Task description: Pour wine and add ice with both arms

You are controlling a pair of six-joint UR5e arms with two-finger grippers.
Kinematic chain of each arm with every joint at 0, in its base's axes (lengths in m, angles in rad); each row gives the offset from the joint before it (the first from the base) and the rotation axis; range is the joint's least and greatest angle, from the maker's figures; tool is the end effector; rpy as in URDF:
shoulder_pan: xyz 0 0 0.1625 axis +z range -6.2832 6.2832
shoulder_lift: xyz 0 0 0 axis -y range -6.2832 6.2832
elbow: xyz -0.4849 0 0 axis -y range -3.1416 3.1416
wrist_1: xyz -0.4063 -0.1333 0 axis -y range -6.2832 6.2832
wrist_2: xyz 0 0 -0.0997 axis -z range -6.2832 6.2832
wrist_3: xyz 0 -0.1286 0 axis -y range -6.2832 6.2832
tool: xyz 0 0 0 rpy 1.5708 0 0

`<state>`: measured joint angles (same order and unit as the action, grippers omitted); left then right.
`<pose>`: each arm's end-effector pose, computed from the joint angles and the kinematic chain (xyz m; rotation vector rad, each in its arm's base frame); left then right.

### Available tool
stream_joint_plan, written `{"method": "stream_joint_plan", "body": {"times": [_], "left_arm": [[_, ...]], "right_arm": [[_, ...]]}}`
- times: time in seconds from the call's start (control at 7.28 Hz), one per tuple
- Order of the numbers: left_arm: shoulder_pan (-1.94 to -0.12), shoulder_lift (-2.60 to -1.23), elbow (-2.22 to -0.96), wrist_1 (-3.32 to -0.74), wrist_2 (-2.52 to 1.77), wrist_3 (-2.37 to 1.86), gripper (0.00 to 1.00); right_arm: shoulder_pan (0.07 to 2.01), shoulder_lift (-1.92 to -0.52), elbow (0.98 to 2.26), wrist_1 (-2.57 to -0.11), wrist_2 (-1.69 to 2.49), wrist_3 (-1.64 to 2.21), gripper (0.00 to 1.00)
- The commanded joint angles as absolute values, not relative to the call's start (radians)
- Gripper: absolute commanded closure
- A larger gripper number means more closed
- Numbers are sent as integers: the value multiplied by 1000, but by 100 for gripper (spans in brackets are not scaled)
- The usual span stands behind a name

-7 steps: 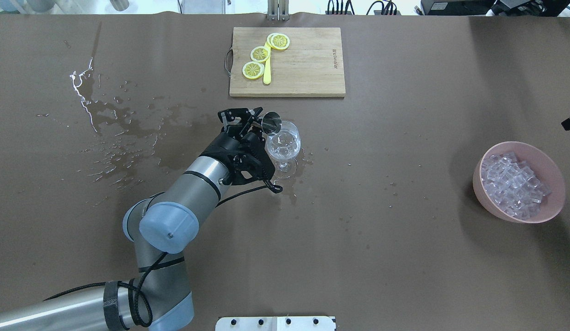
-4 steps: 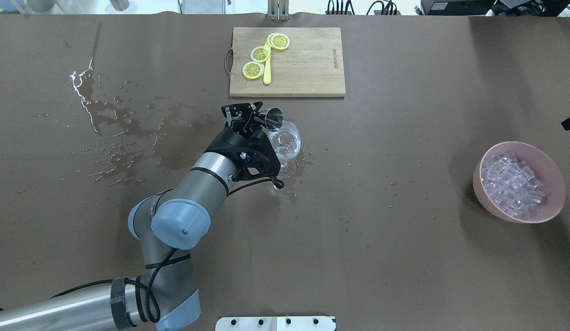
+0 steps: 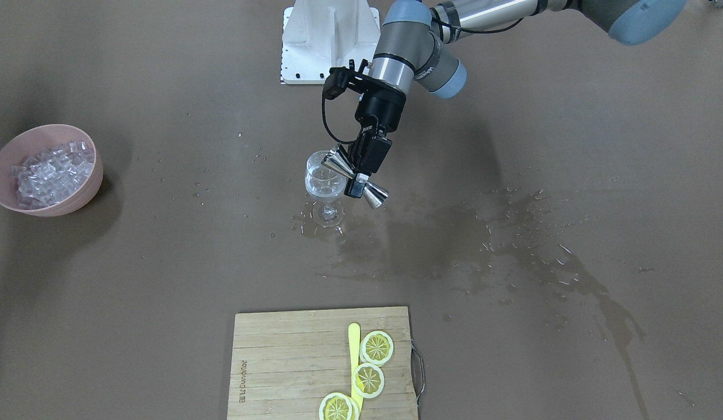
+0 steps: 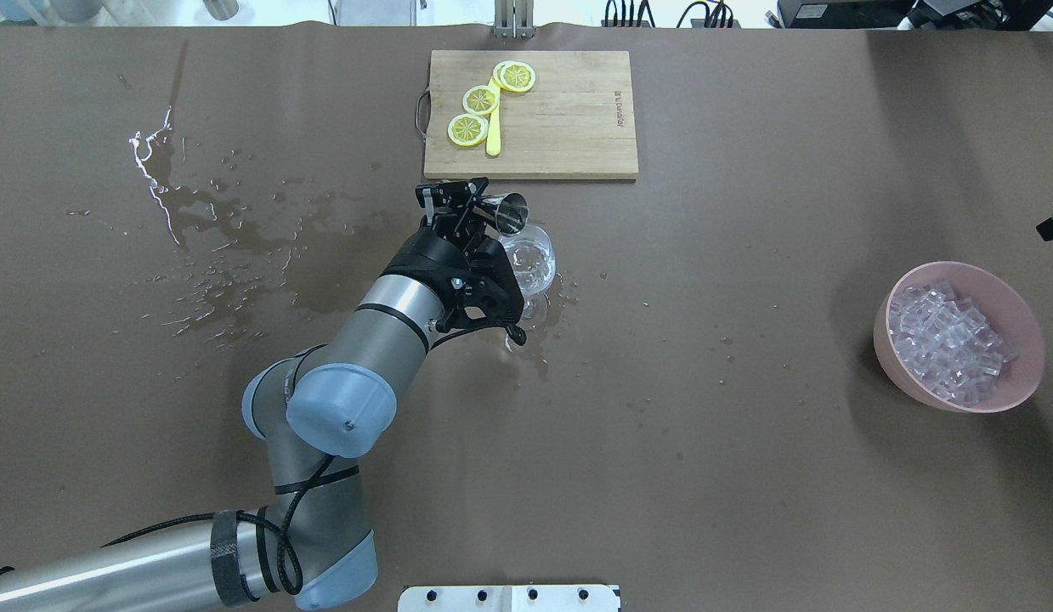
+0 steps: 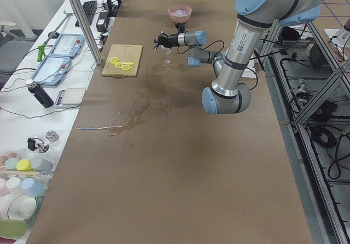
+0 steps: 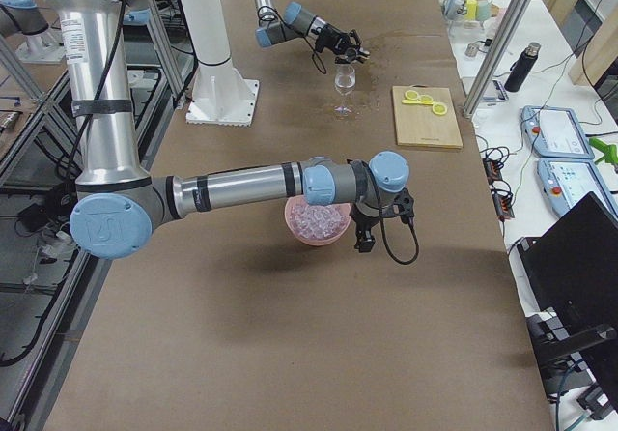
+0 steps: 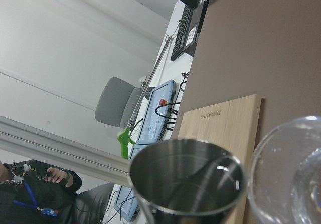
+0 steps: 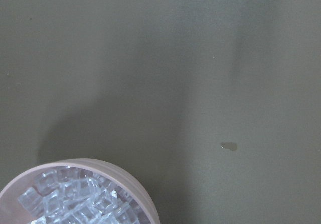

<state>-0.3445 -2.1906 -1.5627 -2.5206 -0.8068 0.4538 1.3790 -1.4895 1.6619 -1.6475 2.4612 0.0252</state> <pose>0.5914 -0.4483 0.2250 1.6105 0.0017 0.7216 -0.0715 -0.5430 0.6471 -0.0076 -0.8957 -0.1979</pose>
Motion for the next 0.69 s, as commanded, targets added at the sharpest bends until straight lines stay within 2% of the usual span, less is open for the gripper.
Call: {"method": "stream_joint_plan", "body": {"times": [0.0,0.55], "left_arm": [[-345,-2194,-1546,-2510,-778,520,100],[-345,-2213,-1542,-2488,-747,593,100]], "right_arm": [[1379,-1489,1660,-1647,2471,25,0],[1379,-1489,1660,-1647,2471,26,0]]}}
